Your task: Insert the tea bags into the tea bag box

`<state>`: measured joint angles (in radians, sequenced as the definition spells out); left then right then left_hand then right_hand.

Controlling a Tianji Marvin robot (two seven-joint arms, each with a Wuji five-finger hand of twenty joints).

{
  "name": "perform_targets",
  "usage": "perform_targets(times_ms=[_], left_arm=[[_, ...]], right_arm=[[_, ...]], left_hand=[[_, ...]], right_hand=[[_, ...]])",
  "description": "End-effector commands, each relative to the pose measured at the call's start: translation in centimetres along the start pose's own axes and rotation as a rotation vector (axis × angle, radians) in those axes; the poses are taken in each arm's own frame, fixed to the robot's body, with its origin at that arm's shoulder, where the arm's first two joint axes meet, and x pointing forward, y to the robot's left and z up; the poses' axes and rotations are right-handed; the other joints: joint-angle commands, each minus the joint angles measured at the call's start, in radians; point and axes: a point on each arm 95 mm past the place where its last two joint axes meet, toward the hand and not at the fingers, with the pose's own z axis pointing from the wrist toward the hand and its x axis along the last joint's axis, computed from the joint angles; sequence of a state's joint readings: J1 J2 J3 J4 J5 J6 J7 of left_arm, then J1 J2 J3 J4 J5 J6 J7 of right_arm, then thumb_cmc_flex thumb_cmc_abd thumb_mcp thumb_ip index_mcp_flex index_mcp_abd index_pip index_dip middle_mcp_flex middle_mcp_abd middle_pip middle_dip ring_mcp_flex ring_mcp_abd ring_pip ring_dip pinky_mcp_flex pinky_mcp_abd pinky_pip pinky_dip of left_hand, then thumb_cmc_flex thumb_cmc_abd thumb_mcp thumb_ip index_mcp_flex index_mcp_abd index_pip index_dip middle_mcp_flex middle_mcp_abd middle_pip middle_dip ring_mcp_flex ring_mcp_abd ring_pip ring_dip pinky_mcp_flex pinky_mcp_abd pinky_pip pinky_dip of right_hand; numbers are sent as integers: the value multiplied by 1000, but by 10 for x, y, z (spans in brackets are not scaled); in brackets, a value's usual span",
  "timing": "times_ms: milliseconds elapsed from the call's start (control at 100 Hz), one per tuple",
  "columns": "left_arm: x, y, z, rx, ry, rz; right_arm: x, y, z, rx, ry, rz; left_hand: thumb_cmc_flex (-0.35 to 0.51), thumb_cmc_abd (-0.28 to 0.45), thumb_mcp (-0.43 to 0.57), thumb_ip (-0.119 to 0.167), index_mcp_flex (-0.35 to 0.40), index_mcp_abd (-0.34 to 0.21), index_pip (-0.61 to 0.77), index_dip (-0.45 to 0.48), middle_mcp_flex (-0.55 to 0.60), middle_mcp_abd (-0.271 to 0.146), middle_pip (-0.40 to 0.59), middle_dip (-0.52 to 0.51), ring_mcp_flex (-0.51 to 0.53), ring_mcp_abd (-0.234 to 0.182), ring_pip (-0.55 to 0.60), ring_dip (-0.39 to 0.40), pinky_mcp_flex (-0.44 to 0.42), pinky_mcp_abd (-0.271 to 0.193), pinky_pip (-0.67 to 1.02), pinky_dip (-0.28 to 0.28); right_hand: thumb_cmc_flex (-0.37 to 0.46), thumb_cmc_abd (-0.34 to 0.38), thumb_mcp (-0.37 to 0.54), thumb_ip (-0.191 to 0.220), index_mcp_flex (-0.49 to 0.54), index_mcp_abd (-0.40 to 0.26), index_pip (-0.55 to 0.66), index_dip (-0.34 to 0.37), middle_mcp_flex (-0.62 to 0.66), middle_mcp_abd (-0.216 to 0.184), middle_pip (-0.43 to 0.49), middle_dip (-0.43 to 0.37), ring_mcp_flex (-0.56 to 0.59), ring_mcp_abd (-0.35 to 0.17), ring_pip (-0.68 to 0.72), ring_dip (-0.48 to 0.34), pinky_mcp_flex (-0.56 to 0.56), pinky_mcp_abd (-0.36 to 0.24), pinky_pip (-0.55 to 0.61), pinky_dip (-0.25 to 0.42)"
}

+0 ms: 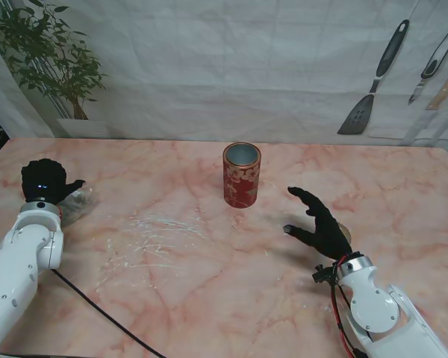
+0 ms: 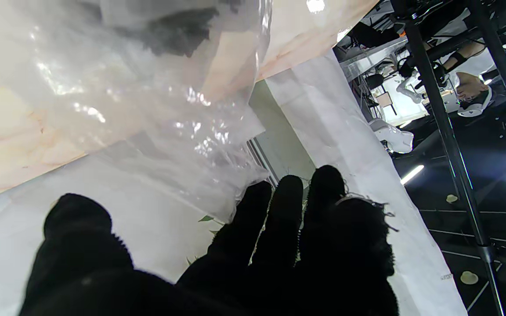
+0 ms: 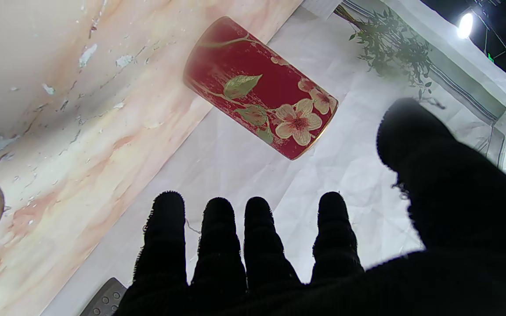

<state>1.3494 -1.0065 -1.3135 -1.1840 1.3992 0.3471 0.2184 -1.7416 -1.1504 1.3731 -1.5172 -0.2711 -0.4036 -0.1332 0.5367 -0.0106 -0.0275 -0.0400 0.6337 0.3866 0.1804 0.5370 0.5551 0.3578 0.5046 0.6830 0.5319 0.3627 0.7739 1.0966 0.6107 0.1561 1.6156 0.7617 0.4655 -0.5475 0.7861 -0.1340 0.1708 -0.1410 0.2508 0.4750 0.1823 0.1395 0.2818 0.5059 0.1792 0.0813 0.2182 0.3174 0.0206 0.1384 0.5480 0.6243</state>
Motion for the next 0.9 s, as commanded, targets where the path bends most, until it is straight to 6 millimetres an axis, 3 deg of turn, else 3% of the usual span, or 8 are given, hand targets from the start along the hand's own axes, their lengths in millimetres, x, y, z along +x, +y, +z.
perform_targets(times_ms=[0,70,210,470,570,650,780,890], left_arm=[[-2,0,3,-10,-7,-1],[1,2,2,-16,-5,-5],[7,2,0,-27,1,-4],[15,4,-3,-40,10,-40],[17,5,-4,-43,10,-42],[19,5,-4,-45,7,-55],[22,6,-5,-46,6,-80],[24,8,-5,-45,0,-98]], right_arm=[[0,-5,-2,19,7,8],[1,-4,-2,18,10,8],[1,-4,-1,11,17,7],[0,-4,-2,5,22,13],[0,-4,-2,3,24,15],[0,-5,-3,3,23,16],[0,-5,-3,3,25,22],[0,-6,-3,2,26,28]], left_hand=[[50,-18,0,14,37,41,13,21,22,23,16,33,36,47,67,20,43,-194,83,-34],[118,-45,3,15,60,27,35,48,53,17,47,47,75,30,94,27,70,-214,95,-63],[260,-80,9,20,80,3,70,88,94,-40,95,60,131,-3,119,28,108,-247,104,-105],[499,-123,36,18,94,-42,158,142,149,-94,150,64,204,-47,148,20,162,-293,116,-148],[596,-203,68,4,67,-66,234,229,165,-112,165,60,226,-61,154,12,182,-310,119,-163],[623,-301,208,-23,44,-81,323,206,213,-126,108,201,244,-71,160,-5,196,-322,126,-179],[618,-373,429,-57,32,-104,422,170,309,-157,-7,266,283,-84,166,-35,228,-348,134,-194],[654,-372,492,-68,48,-120,463,156,364,-171,-47,239,324,-93,167,-59,262,-373,142,-201]], right_hand=[[15,1,-26,28,-34,-5,6,-7,-43,-2,-21,14,-29,-33,-13,-4,-3,-47,-37,15],[15,2,-27,28,-35,-5,6,-8,-42,-3,-21,14,-29,-32,-13,-4,-4,-45,-37,16],[14,3,-27,28,-33,-4,8,-9,-42,-2,-21,16,-29,-33,-13,-4,-3,-45,-38,17],[14,8,-32,28,-31,-2,10,-10,-41,-3,-21,17,-29,-33,-12,-4,-3,-45,-38,19],[13,11,-34,28,-30,0,11,-11,-42,-3,-21,17,-28,-32,-12,-4,-3,-46,-38,20],[12,13,-36,28,-28,1,13,-12,-41,-3,-20,17,-28,-33,-13,-4,-3,-47,-38,20],[11,18,-41,29,-26,3,14,-13,-41,-4,-20,16,-29,-33,-13,-4,-4,-47,-39,21],[9,23,-46,29,-24,5,15,-13,-40,-4,-19,16,-29,-33,-13,-3,-5,-48,-39,22]])
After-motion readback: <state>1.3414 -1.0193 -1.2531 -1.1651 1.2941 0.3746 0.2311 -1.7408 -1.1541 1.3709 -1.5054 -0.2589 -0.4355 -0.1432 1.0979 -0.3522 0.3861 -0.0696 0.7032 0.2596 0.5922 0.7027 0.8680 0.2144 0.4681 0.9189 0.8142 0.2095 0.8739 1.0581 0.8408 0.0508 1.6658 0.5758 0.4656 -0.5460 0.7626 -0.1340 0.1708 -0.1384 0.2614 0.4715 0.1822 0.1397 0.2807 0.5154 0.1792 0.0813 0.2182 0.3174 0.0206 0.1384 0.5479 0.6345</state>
